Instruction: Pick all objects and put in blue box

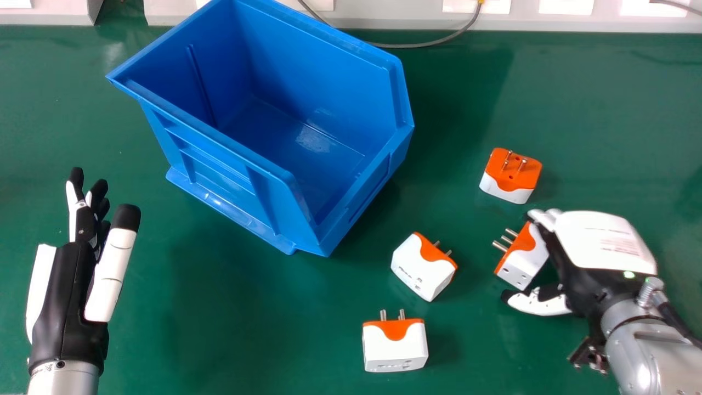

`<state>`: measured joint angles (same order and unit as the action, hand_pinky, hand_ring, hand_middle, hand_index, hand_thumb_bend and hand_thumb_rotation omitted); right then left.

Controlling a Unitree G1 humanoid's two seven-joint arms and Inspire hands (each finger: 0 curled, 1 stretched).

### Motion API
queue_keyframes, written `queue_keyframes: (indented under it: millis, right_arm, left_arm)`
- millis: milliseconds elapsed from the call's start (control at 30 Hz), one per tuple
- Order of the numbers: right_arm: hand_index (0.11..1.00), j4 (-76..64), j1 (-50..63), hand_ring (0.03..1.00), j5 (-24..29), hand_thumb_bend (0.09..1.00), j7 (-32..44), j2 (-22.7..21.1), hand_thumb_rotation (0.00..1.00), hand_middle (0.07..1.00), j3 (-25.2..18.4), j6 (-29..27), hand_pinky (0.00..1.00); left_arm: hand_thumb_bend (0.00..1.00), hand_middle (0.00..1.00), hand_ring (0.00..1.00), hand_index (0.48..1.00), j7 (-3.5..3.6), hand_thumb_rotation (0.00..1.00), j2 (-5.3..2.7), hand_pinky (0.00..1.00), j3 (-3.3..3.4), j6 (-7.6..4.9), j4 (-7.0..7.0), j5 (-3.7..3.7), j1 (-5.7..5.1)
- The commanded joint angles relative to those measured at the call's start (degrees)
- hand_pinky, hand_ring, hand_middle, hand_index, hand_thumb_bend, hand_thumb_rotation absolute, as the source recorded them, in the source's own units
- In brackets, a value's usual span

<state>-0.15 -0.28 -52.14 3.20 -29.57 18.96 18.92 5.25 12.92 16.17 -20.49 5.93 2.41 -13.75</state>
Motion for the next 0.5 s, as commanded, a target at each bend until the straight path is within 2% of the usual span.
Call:
queue_keyframes:
  millis: [0, 267, 467]
  right_arm:
    - [0.354, 1.42, 1.86, 0.172, 0.56, 0.381, -0.70, -0.07, 0.16, 0.285, 0.15, -1.19, 0.10]
    - [0.384, 2.09, 1.15, 0.222, -0.47, 0.366, 0.23, -0.65, 0.24, 0.352, 0.63, -1.32, 0.16]
    - [0.412, 1.59, 0.84, 0.222, -0.33, 0.360, 1.09, -0.25, 0.28, 0.356, 0.32, -0.19, 0.15]
  left_arm:
    - [0.86, 1.00, 1.00, 1.000, 0.28, 0.95, 0.38, 1.00, 0.43, 0.14, -1.45, 0.84, -0.52]
    - [0.86, 1.00, 1.00, 1.000, 0.76, 0.95, 0.38, 1.00, 0.51, 0.29, -1.30, 1.61, -0.31]
    - [0.86, 1.00, 1.00, 1.000, 0.69, 0.94, 0.41, 1.00, 0.49, 0.55, -1.40, 1.52, -0.10]
